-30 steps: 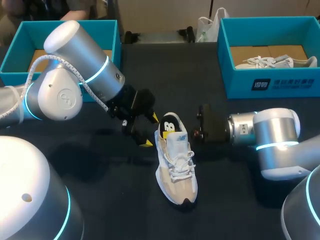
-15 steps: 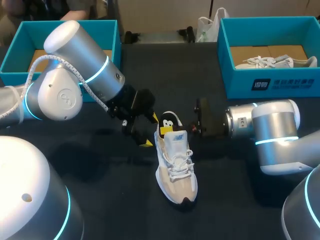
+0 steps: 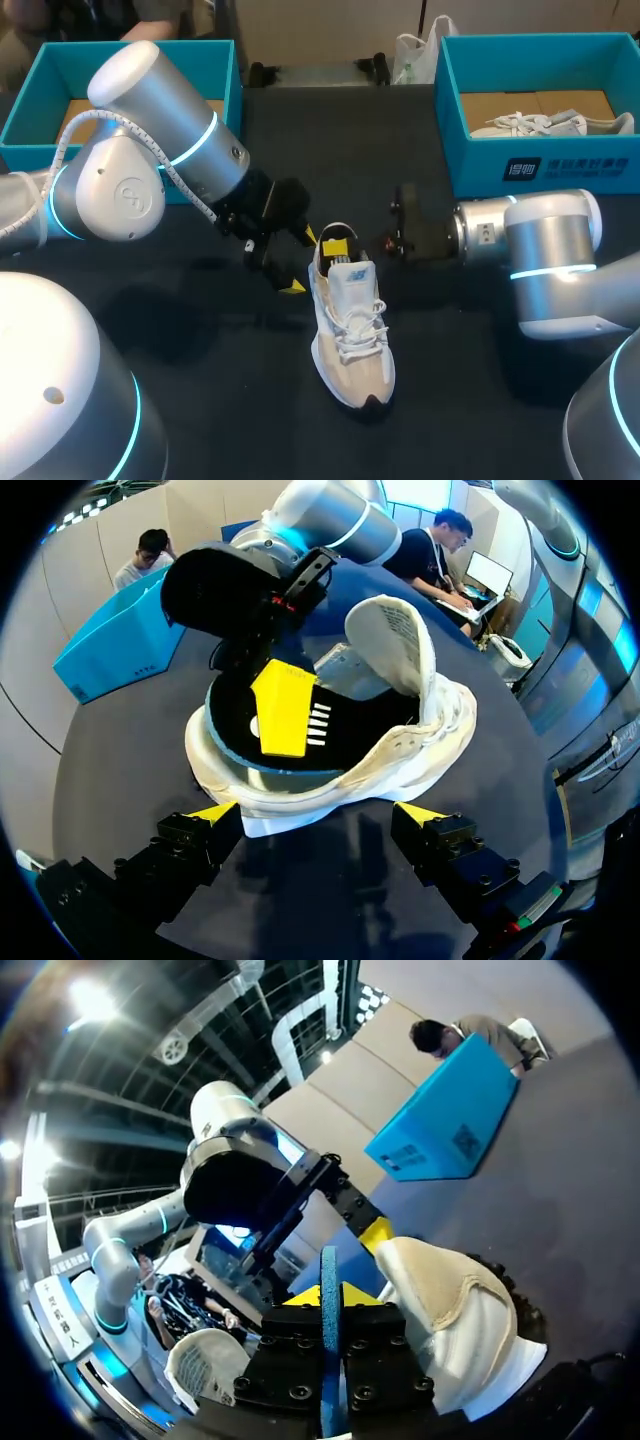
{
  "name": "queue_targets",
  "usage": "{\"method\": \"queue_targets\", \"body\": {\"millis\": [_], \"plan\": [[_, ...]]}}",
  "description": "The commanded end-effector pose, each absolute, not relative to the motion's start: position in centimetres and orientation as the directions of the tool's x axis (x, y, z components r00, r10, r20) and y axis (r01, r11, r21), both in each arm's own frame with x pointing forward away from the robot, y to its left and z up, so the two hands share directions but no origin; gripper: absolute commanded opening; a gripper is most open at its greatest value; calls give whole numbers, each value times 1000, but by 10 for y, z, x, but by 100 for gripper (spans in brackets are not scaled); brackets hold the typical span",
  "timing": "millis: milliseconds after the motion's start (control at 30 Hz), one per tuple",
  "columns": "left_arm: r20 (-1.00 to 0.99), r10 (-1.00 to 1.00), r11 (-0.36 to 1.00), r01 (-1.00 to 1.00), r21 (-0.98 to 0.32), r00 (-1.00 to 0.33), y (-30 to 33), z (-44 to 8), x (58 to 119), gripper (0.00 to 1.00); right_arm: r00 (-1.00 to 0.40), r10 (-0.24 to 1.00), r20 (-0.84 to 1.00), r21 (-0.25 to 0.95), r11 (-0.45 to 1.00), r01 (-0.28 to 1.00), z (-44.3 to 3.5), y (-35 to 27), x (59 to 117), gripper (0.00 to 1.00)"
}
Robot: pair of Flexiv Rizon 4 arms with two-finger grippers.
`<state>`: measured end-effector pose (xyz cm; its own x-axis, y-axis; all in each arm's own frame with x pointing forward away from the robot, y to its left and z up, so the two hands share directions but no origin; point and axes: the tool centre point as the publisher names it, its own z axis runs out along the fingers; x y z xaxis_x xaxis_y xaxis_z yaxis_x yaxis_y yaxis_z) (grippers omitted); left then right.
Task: Take the shoe out of the shoebox, open the shoe tongue, remove and reinsert the insole, then place the shoe into the shoebox
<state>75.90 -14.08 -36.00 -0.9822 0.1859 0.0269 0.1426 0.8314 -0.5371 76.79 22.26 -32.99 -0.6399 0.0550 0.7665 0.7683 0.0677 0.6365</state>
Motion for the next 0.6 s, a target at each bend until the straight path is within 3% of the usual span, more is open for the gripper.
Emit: {"method": "queue_targets", "body": {"millis": [33, 533, 567, 600], "plan": [[26, 186, 831, 143, -537, -982, -141, -360, 759, 100, -625, 60, 778, 621, 72, 780, -336, 225, 767, 0], [26, 186, 831, 143, -537, -982, -141, -360, 759, 100, -572, 71, 817, 571, 40, 820, -355, 225, 739, 0], [26, 186, 831, 143, -537, -982, -141, -360, 759, 100, -578, 72, 813, 576, 45, 816, -353, 225, 740, 2], [26, 186, 831, 143, -537, -982, -141, -360, 759, 100, -584, 72, 808, 582, 49, 812, -350, 225, 741, 16]]}}
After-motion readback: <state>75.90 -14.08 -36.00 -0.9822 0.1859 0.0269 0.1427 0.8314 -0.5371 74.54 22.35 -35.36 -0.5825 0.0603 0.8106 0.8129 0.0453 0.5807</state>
